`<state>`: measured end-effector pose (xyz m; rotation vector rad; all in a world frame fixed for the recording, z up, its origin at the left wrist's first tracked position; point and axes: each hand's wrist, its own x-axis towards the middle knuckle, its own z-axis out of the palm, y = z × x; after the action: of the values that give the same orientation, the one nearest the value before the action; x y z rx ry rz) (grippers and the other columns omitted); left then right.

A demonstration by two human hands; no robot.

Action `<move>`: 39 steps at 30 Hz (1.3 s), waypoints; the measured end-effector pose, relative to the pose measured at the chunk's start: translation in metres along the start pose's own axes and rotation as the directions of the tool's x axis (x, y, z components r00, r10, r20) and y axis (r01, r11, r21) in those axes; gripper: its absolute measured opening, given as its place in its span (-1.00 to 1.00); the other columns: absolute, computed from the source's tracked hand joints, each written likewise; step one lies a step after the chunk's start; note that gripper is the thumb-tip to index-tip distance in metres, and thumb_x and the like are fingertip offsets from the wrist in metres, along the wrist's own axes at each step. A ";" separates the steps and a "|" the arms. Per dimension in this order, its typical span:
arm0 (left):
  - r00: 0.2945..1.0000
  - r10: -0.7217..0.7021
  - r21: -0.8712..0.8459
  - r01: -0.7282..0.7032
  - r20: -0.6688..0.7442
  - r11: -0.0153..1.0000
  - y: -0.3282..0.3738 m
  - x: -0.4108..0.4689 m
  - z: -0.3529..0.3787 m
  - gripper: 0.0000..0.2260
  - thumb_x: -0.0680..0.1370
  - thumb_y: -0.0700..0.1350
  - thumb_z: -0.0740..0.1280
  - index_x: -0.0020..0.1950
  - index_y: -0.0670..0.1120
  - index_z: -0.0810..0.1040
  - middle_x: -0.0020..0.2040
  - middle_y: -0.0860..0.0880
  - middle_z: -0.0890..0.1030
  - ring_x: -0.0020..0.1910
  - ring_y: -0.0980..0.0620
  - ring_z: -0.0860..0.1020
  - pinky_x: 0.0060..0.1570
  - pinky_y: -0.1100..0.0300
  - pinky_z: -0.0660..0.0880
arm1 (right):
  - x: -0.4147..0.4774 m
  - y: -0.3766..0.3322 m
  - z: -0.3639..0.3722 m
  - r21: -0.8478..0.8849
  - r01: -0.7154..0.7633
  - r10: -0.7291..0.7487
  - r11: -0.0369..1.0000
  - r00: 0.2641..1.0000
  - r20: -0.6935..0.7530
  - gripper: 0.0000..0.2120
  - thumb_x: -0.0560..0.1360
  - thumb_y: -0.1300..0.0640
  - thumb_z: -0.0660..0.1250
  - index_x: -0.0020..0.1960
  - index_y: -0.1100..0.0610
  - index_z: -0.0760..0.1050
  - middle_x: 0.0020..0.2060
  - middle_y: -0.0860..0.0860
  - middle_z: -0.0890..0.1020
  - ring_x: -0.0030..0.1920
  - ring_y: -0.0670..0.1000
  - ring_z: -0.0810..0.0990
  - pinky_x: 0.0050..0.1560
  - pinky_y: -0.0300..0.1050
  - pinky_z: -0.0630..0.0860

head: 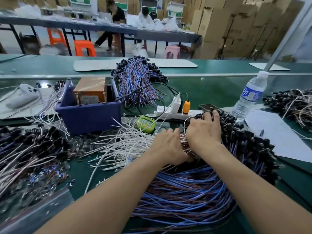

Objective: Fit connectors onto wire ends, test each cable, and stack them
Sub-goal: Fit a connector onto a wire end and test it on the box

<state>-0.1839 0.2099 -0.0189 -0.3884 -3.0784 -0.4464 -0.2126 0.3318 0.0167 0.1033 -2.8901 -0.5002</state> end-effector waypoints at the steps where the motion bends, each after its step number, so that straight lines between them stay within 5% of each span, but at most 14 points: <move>1: 1.000 0.008 -0.029 -0.007 0.024 1.000 -0.002 0.001 -0.002 -0.13 0.35 0.35 0.47 0.49 -0.11 0.31 0.31 -0.13 0.47 0.34 -0.17 0.42 0.35 -0.03 0.38 | 0.001 0.000 0.000 -0.008 0.018 -0.018 1.000 1.000 0.002 -0.63 0.55 0.09 0.04 0.20 0.03 0.55 0.15 0.04 0.67 0.41 0.16 0.36 0.53 0.26 -0.03; 4: 0.992 0.041 -0.054 -0.035 0.117 0.998 -0.018 -0.001 -0.009 0.06 0.35 0.42 0.45 0.65 -0.08 0.11 0.53 -0.11 0.32 0.51 -0.14 0.31 0.51 -0.03 0.28 | 0.003 0.000 -0.001 -0.048 0.065 -0.065 0.997 0.998 0.000 -0.58 0.57 0.09 0.01 0.25 0.06 0.56 0.23 0.07 0.64 0.39 0.16 0.39 0.52 0.22 0.01; 8: 0.996 0.081 0.114 -0.084 0.031 0.990 -0.035 -0.014 -0.008 -0.07 0.37 0.53 0.29 0.50 -0.11 0.33 0.38 -0.13 0.49 0.35 -0.14 0.46 0.37 -0.04 0.39 | 0.003 -0.002 -0.001 -0.065 0.168 -0.172 0.984 0.983 -0.062 -0.57 0.61 0.11 0.04 0.32 0.17 0.58 0.54 0.22 0.32 0.56 0.19 0.19 0.58 0.16 -0.07; 11: 0.996 0.076 0.102 -0.081 0.052 0.991 -0.033 -0.015 -0.010 -0.13 0.40 0.51 0.31 0.44 -0.12 0.37 0.34 -0.14 0.52 0.30 -0.15 0.48 0.34 -0.04 0.41 | 0.002 0.002 -0.005 -0.005 0.266 -0.266 0.964 0.963 0.037 -0.71 0.57 0.16 0.11 0.14 0.06 0.57 0.17 0.11 0.65 0.31 0.10 0.52 0.51 0.16 0.08; 14: 0.996 0.077 0.081 -0.081 0.053 0.993 -0.034 -0.022 -0.021 -0.09 0.41 0.55 0.23 0.52 -0.09 0.35 0.41 -0.11 0.50 0.36 -0.12 0.47 0.39 -0.05 0.38 | 0.001 0.004 -0.013 0.015 0.284 -0.284 0.959 0.956 0.073 -0.79 0.56 0.18 0.14 0.10 0.05 0.51 0.03 0.07 0.68 0.16 0.09 0.61 0.41 0.13 0.17; 18: 0.951 0.128 0.016 -0.129 -0.281 0.992 -0.042 -0.048 -0.031 -0.47 0.55 0.35 0.15 0.24 0.01 0.63 0.33 0.02 0.60 0.22 0.02 0.55 0.35 -0.04 0.33 | -0.005 -0.006 -0.020 0.259 0.213 -0.193 0.942 0.976 -0.101 -0.75 0.54 0.26 0.20 0.01 0.07 0.63 0.03 0.09 0.65 0.19 0.15 0.52 0.28 0.00 0.32; 21: 0.919 0.039 -0.050 -0.064 -0.393 0.997 -0.059 -0.061 -0.048 -0.79 0.58 0.05 0.32 0.08 0.03 0.70 0.21 0.04 0.67 0.18 0.03 0.56 0.31 0.03 0.33 | -0.016 -0.039 -0.039 0.722 0.134 -0.109 0.679 0.991 -0.081 -0.66 0.44 0.38 0.22 -0.16 0.03 0.68 -0.12 0.01 0.68 -0.06 0.04 0.58 -0.04 -0.15 0.42; 26: 0.835 -0.300 -0.353 0.137 -0.461 0.925 -0.098 -0.095 -0.078 -0.84 0.48 -0.10 0.35 -0.09 0.04 0.74 -0.17 0.00 0.72 -0.13 -0.07 0.61 -0.11 0.09 0.48 | -0.041 -0.117 -0.068 0.919 0.088 -0.093 0.384 0.994 -0.057 -0.68 0.43 0.37 0.29 -0.12 0.04 0.74 -0.31 -0.15 0.66 -0.26 -0.14 0.60 -0.25 -0.50 0.39; 30: 0.786 -0.443 -0.606 0.111 -0.431 0.788 -0.144 -0.132 -0.100 -0.81 0.56 -0.17 0.39 -0.19 0.07 0.70 -0.32 0.13 0.69 -0.43 0.09 0.65 -0.43 0.24 0.54 | -0.056 -0.169 -0.089 0.996 -0.077 -0.175 -0.055 0.982 0.066 -0.63 0.42 0.44 0.21 -0.29 0.08 0.69 -0.32 0.03 0.73 -0.30 0.09 0.73 -0.21 -0.04 0.67; 33: 0.657 -0.603 -0.686 0.175 -0.452 0.706 -0.184 -0.164 -0.112 -0.79 0.52 -0.07 0.51 -0.29 0.15 0.66 -0.40 0.19 0.66 -0.51 0.19 0.60 -0.49 0.39 0.45 | -0.069 -0.212 -0.106 0.962 -0.134 -0.359 -0.237 0.932 0.042 -0.61 0.43 0.45 0.18 -0.30 0.10 0.68 -0.34 0.07 0.71 -0.38 0.07 0.70 -0.34 -0.10 0.61; 36: 0.446 -0.722 -0.646 0.340 -0.529 0.683 -0.218 -0.193 -0.113 -0.84 0.46 0.15 0.52 -0.29 0.16 0.69 -0.38 0.23 0.66 -0.36 0.25 0.61 -0.32 0.30 0.48 | -0.073 -0.249 -0.119 0.984 -0.112 -0.492 -0.139 0.870 0.030 -0.63 0.49 0.42 0.19 -0.19 0.07 0.67 -0.26 0.04 0.74 -0.28 0.03 0.72 -0.22 -0.07 0.64; 39: 0.271 -0.742 -0.586 0.474 -0.613 0.657 -0.238 -0.218 -0.101 -0.84 0.52 0.13 0.48 -0.14 0.07 0.74 -0.32 0.21 0.63 -0.33 0.19 0.57 -0.36 0.34 0.32 | -0.073 -0.277 -0.128 0.982 0.107 -0.517 0.158 0.856 -0.010 -0.64 0.49 0.40 0.24 -0.07 -0.01 0.68 -0.09 -0.06 0.74 -0.05 -0.03 0.70 0.08 -0.10 0.62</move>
<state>-0.0336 -0.0919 0.0025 0.8895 -2.0284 -0.7964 -0.1051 0.0376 0.0265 0.9252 -2.9156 1.5536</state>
